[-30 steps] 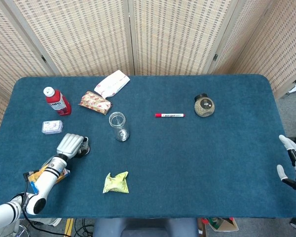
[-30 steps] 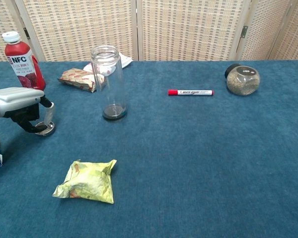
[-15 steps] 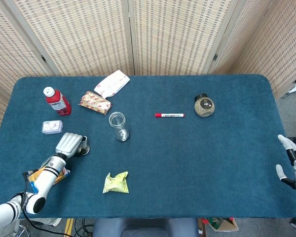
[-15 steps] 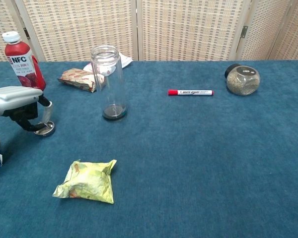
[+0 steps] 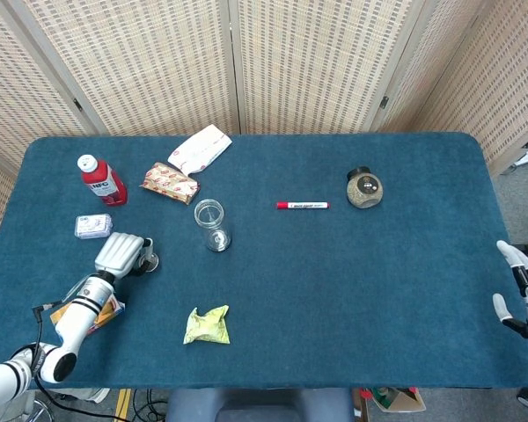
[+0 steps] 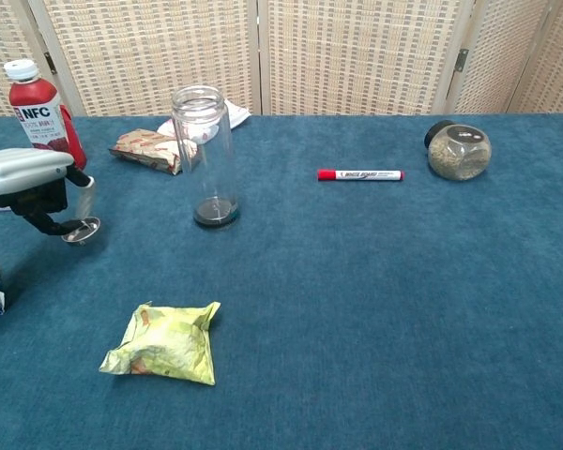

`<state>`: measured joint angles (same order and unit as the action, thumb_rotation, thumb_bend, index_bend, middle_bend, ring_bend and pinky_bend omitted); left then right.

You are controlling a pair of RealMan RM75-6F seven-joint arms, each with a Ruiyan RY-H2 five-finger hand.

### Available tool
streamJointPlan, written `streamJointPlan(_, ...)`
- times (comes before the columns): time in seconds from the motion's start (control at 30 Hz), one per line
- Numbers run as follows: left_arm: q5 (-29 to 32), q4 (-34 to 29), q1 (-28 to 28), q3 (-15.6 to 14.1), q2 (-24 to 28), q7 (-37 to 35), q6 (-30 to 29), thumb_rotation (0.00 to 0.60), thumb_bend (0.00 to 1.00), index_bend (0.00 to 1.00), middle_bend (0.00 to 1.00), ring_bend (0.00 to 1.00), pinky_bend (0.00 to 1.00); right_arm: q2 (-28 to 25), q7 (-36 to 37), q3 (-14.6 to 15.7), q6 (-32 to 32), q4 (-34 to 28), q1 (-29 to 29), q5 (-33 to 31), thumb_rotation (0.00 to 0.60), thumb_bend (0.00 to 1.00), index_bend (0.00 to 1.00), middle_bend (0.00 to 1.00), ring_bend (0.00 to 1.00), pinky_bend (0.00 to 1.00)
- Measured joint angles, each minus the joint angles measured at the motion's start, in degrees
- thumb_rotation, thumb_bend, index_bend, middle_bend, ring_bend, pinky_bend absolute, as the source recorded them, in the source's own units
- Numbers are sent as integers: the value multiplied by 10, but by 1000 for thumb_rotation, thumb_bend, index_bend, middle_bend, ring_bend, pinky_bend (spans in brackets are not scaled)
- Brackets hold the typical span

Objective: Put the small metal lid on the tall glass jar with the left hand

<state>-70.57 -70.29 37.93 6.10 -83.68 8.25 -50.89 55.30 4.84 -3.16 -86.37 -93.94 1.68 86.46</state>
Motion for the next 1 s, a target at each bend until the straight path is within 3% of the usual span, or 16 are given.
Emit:
streamJointPlan(0.57, 15, -207, 15, 59, 155, 52, -39, 600, 444, 619, 1000, 986, 1000, -3, -7, 1, -3, -7, 2, 12, 600, 420, 49, 147, 26, 126)
streamJointPlan(1.0, 42, -265, 72, 102, 193, 89, -23, 600, 443, 619, 1000, 986, 1000, -14, -22, 0, -9, -21, 2, 17, 600, 421, 49, 147, 26, 126)
